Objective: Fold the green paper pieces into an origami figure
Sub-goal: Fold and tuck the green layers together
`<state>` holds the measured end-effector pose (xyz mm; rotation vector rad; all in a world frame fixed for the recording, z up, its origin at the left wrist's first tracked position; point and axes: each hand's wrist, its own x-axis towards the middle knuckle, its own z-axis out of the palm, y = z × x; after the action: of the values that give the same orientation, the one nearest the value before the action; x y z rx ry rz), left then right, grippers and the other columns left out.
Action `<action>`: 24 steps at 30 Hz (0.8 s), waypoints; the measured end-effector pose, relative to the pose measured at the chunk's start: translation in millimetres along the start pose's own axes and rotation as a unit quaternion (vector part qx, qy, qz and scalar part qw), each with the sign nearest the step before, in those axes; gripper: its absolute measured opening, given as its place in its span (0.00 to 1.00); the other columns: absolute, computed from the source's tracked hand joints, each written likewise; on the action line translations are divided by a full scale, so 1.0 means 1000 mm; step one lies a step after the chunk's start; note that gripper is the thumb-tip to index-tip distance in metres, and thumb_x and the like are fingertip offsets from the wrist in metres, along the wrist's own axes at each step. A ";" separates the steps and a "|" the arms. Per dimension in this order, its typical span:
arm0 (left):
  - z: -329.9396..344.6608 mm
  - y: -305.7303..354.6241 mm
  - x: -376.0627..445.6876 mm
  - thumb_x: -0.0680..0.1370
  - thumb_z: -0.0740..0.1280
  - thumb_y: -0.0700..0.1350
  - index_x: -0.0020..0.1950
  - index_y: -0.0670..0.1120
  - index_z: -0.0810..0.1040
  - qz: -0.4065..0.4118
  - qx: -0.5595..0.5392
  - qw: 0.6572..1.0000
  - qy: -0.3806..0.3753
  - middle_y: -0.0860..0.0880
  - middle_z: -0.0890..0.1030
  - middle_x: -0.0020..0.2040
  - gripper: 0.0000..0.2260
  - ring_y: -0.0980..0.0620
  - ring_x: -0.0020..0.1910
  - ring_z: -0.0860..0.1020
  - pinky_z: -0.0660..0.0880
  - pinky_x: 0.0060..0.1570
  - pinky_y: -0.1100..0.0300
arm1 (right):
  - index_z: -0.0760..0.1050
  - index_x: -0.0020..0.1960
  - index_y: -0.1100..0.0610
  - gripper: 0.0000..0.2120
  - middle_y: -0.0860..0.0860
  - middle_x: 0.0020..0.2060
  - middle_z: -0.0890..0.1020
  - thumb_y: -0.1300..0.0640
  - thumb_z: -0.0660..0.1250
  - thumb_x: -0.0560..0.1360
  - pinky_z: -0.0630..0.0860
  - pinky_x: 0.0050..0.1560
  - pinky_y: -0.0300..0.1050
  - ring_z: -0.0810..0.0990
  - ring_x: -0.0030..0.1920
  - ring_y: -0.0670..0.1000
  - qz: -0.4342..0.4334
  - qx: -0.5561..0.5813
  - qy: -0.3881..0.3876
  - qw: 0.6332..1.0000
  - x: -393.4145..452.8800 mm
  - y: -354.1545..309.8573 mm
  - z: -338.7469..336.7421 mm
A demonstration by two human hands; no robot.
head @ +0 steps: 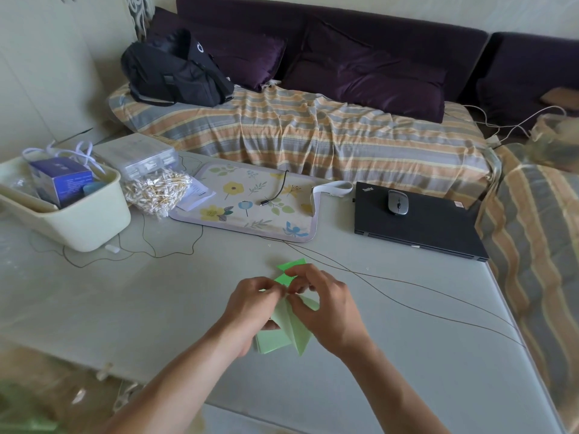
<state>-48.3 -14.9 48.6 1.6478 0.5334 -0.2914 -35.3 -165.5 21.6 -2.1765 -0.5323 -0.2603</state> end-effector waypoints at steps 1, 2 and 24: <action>0.000 0.001 0.000 0.77 0.67 0.41 0.45 0.44 0.85 -0.001 -0.007 1.000 -0.002 0.43 0.87 0.42 0.07 0.48 0.40 0.86 0.82 0.36 0.57 | 0.79 0.59 0.51 0.14 0.41 0.43 0.84 0.60 0.70 0.74 0.76 0.51 0.37 0.81 0.47 0.43 -0.012 -0.009 0.009 1.000 0.000 0.000 0.001; 0.000 0.002 -0.001 0.77 0.67 0.41 0.45 0.43 0.85 -0.002 -0.013 1.000 -0.006 0.43 0.87 0.42 0.07 0.48 0.40 0.86 0.82 0.36 0.58 | 0.79 0.59 0.52 0.13 0.41 0.43 0.85 0.60 0.69 0.75 0.76 0.51 0.36 0.81 0.47 0.42 -0.022 -0.017 0.020 0.999 -0.001 0.000 0.002; -0.001 -0.011 0.011 0.74 0.74 0.33 0.48 0.38 0.81 0.054 -0.040 0.998 -0.009 0.40 0.84 0.40 0.05 0.41 0.40 0.86 0.85 0.46 0.48 | 0.81 0.54 0.51 0.06 0.42 0.44 0.85 0.53 0.71 0.77 0.74 0.46 0.29 0.82 0.47 0.38 0.176 0.090 -0.008 0.980 0.003 0.001 -0.005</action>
<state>-44.4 -11.2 34.4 1.5878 0.4348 -0.2028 -32.2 -169.5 25.2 -2.0528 -0.1636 -0.0020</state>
